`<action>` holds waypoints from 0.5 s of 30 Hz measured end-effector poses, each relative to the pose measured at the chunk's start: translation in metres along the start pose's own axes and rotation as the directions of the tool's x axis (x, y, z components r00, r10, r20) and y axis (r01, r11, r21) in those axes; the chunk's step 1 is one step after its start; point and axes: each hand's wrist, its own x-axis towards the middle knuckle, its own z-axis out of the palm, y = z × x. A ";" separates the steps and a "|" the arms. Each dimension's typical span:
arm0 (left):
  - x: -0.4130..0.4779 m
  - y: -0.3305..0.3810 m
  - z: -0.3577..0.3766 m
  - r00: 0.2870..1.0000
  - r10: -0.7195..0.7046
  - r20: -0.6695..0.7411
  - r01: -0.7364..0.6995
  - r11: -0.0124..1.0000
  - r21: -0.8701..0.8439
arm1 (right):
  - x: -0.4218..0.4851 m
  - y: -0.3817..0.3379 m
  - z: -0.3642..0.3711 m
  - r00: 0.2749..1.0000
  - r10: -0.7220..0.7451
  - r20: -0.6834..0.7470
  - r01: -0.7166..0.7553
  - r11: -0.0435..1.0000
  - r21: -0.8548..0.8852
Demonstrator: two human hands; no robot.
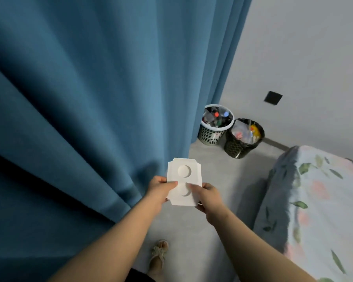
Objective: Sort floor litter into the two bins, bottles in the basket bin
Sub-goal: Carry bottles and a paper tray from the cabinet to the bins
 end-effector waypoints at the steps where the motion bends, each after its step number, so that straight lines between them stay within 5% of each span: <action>1: 0.011 0.010 0.000 1.000 0.003 0.025 -0.004 1.000 0.025 | 0.006 -0.006 0.004 1.000 -0.001 -0.019 0.001 1.000 0.026; 15: 0.091 0.077 0.044 0.983 -0.031 0.178 -0.014 0.969 0.247 | 0.054 -0.051 0.007 0.978 0.022 -0.208 0.020 0.981 0.194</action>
